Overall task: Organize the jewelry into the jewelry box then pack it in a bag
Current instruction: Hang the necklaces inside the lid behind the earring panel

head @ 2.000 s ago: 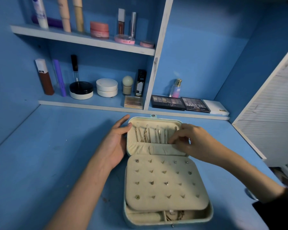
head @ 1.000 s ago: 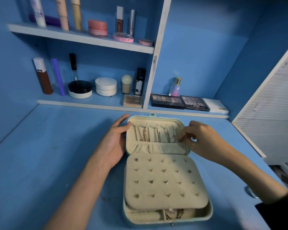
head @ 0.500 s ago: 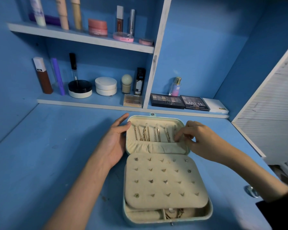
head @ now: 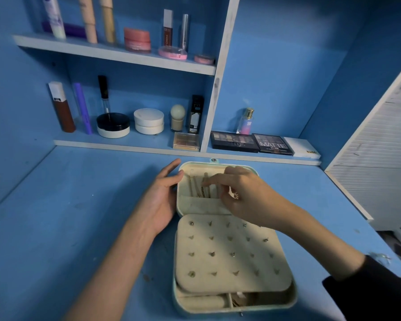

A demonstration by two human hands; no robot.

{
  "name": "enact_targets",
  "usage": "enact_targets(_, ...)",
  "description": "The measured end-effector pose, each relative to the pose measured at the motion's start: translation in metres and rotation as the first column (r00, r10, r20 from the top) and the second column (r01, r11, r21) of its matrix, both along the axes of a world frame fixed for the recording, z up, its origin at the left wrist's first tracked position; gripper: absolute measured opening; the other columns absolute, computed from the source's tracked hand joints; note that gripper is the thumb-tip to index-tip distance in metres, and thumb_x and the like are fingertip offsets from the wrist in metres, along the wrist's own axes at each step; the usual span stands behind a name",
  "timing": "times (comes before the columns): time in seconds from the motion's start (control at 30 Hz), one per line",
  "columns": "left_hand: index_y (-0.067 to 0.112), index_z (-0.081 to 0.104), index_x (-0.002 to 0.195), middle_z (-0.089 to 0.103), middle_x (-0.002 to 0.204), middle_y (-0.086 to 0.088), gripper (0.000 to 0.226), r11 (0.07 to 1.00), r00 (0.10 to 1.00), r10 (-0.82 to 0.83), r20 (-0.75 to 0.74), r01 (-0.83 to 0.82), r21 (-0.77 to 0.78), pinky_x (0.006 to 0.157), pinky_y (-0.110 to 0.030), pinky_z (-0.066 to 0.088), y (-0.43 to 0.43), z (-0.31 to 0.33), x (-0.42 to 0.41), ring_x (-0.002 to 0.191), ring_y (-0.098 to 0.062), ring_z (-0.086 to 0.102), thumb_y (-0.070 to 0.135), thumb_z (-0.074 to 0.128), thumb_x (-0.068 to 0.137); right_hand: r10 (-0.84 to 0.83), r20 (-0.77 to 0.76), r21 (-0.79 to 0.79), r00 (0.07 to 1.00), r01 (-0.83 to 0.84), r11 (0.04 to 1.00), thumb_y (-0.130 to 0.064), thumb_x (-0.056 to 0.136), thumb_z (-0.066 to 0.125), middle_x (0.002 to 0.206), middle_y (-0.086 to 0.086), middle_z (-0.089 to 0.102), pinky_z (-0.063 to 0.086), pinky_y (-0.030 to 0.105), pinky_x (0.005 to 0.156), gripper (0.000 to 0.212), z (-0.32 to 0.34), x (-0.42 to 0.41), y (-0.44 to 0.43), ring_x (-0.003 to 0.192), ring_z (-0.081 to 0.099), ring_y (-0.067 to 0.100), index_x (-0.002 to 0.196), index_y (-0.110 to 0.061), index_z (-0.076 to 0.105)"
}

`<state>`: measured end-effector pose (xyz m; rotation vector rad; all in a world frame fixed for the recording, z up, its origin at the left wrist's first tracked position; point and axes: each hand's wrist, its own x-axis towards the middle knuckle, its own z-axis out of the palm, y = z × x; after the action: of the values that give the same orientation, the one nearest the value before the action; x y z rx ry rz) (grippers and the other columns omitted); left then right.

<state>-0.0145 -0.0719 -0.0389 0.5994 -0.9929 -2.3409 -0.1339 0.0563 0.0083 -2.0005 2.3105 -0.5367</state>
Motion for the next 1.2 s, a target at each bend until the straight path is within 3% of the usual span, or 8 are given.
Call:
enact_targets(0.2, 0.021, 0.051, 0.133, 0.067, 0.093, -0.004, 0.042, 1.0, 1.0, 0.007, 0.002, -0.007, -0.022, 0.072, -0.032, 0.048, 0.001, 0.001, 0.001, 0.087, -0.019, 0.059, 0.007, 0.047, 0.094, -0.036, -0.073, 0.128, 0.997, 0.045, 0.991, -0.011, 0.088, 0.043, 0.093, -0.004, 0.045, 0.042, 0.03, 0.084, 0.043, 0.007, 0.013, -0.016, 0.103, 0.048, 0.018, 0.127, -0.023, 0.056)
enact_targets(0.33, 0.023, 0.051, 0.133, 0.068, 0.093, -0.004, 0.042, 1.0, 1.0, 0.001, 0.01, 0.0, -0.025, 0.072, -0.032, 0.049, 0.001, 0.0, 0.001, 0.088, -0.019, 0.059, 0.007, 0.047, 0.094, -0.027, -0.042, 0.169, 0.999, 0.033, 0.985, -0.008, 0.085, 0.045, 0.099, -0.001, 0.06, 0.045, 0.032, 0.085, 0.035, 0.01, 0.02, -0.017, 0.098, 0.052, 0.018, 0.111, -0.019, 0.066)
enact_targets(0.57, 0.023, 0.051, 0.133, 0.068, 0.094, -0.005, 0.043, 1.0, 1.0, 0.006, 0.002, -0.006, -0.011, 0.078, -0.035, 0.049, 0.0, 0.0, 0.001, 0.093, -0.022, 0.058, 0.007, 0.048, 0.094, -0.067, 0.049, 0.175, 0.997, 0.058, 0.983, -0.006, 0.084, 0.044, 0.108, -0.005, 0.066, 0.046, 0.032, 0.088, 0.036, 0.009, 0.02, -0.018, 0.098, 0.056, 0.015, 0.106, -0.021, 0.068)
enact_targets(0.73, 0.024, 0.052, 0.132, 0.07, 0.088, -0.003, 0.042, 1.0, 1.0, -0.007, 0.003, 0.007, -0.008, 0.068, -0.031, 0.052, 0.0, 0.0, 0.001, 0.082, -0.019, 0.062, 0.007, 0.048, 0.094, -0.018, 0.095, 0.169, 0.995, 0.002, 0.986, -0.004, 0.083, 0.045, 0.092, -0.009, 0.066, 0.046, 0.029, 0.08, 0.035, 0.01, 0.023, -0.016, 0.084, 0.055, 0.011, 0.104, -0.018, 0.069)
enact_targets(0.8, 0.023, 0.052, 0.132, 0.069, 0.09, -0.004, 0.042, 1.0, 1.0, -0.001, 0.0, 0.001, -0.007, 0.068, -0.031, 0.051, 0.0, 0.001, 0.001, 0.082, -0.018, 0.062, 0.006, 0.048, 0.094, -0.045, 0.073, 0.118, 0.996, 0.036, 0.992, -0.005, 0.084, 0.045, 0.074, -0.021, 0.051, 0.04, 0.024, 0.07, 0.035, 0.012, 0.018, -0.016, 0.07, 0.046, 0.003, 0.106, -0.021, 0.067)
enact_targets(0.87, 0.022, 0.051, 0.132, 0.068, 0.093, -0.005, 0.042, 1.0, 1.0, 0.006, -0.007, -0.006, -0.003, 0.069, -0.031, 0.05, 0.0, 0.001, 0.0, 0.084, -0.019, 0.061, 0.006, 0.048, 0.094, -0.064, -0.014, 0.096, 0.998, 0.065, 0.993, -0.007, 0.085, 0.045, 0.072, -0.018, 0.043, 0.039, 0.026, 0.068, 0.036, 0.012, 0.012, -0.015, 0.072, 0.041, 0.006, 0.11, -0.026, 0.062)
enact_targets(1.0, 0.02, 0.05, 0.133, 0.067, 0.097, -0.006, 0.043, 1.0, 1.0, 0.006, -0.016, -0.006, 0.01, 0.071, -0.032, 0.05, 0.001, 0.002, -0.001, 0.086, -0.02, 0.061, 0.004, 0.046, 0.094, -0.04, -0.137, 0.11, 0.99, 0.055, 0.992, -0.01, 0.085, 0.044, 0.082, -0.007, 0.049, 0.045, 0.032, 0.071, 0.034, 0.007, 0.005, -0.013, 0.081, 0.041, 0.012, 0.107, -0.028, 0.062)
enact_targets(1.2, 0.02, 0.05, 0.133, 0.067, 0.09, -0.006, 0.043, 1.0, 1.0, 0.004, -0.01, -0.004, 0.017, 0.066, -0.033, 0.05, 0.001, 0.002, 0.0, 0.082, -0.019, 0.061, 0.003, 0.046, 0.094, -0.006, -0.062, 0.131, 0.998, 0.014, 0.991, -0.008, 0.086, 0.046, 0.085, -0.005, 0.058, 0.035, 0.02, 0.065, 0.031, 0.004, 0.0, -0.004, 0.078, 0.044, 0.01, 0.105, -0.027, 0.062)
